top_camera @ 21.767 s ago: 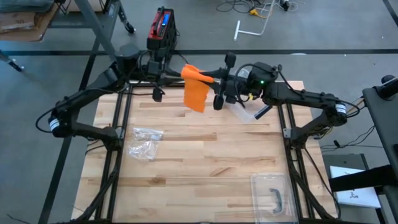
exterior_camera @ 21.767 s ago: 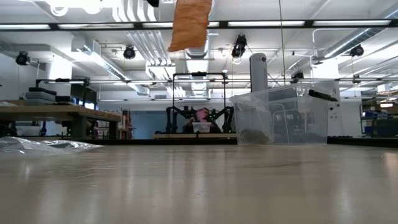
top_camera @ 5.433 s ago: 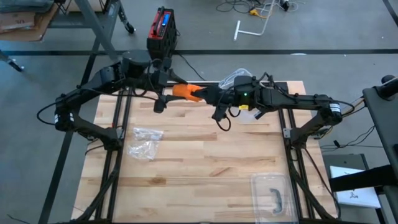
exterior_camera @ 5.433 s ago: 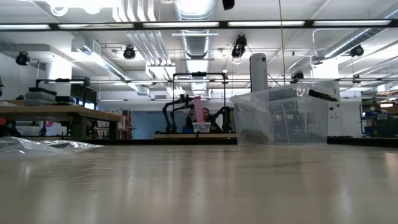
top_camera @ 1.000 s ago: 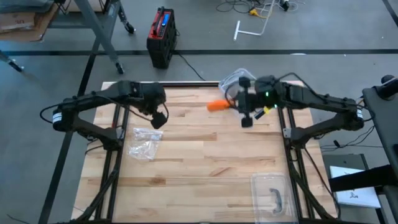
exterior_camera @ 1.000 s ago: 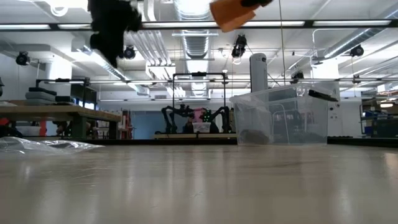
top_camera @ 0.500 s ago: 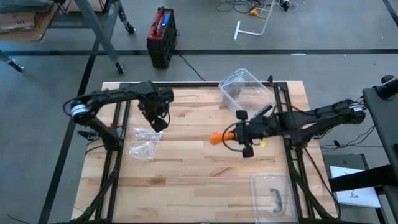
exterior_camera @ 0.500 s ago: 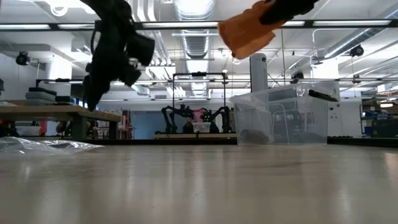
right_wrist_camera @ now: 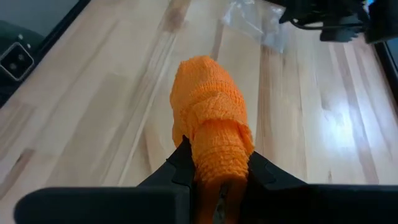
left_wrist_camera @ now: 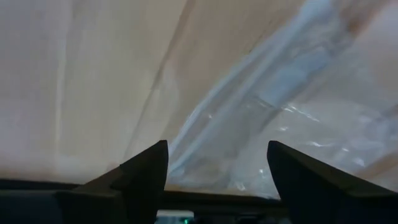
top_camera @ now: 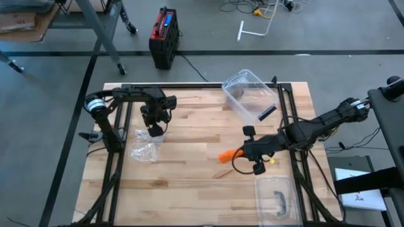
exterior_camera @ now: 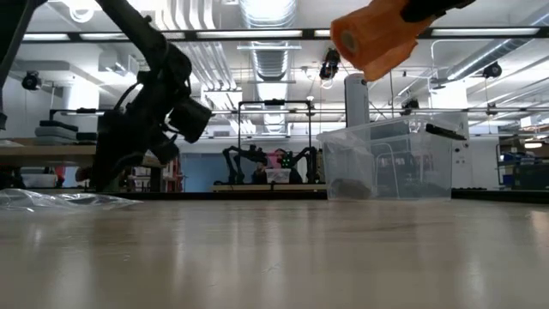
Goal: Roll bandage
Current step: Put the orange bandage into the zip bag
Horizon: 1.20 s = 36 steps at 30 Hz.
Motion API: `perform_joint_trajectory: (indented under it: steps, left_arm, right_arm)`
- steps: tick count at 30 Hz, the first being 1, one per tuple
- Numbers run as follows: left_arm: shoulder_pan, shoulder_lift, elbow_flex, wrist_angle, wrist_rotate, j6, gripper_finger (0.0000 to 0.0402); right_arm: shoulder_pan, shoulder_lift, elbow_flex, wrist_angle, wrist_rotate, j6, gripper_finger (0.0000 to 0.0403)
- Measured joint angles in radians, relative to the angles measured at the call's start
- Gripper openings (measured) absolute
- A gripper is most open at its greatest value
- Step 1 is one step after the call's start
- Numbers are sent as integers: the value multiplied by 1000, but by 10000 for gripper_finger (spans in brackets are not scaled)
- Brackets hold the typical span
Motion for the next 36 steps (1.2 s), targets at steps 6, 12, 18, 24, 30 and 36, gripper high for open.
perform_joint_trajectory:
  steps: [6,12,18,24,30,36]
  left_arm:
    - [-16,1,-103,128,-5,-28,232]
    - [-75,0,-131,149,-16,-85,176]
    - [-154,0,-68,123,-99,-86,66]
    - [-276,-3,147,105,-233,52,10]
    - [-430,-4,404,250,-257,446,1]
    - [-532,-4,557,478,-171,780,1]
  right_arm:
    - [8,0,0,-19,1,-15,54]
    - [7,0,0,-18,38,-52,55]
    - [0,0,0,-16,92,-65,49]
    - [-43,-15,14,-17,201,-136,49]
    - [-160,-35,28,-17,287,-297,49]
    - [-194,-40,25,105,274,-569,49]
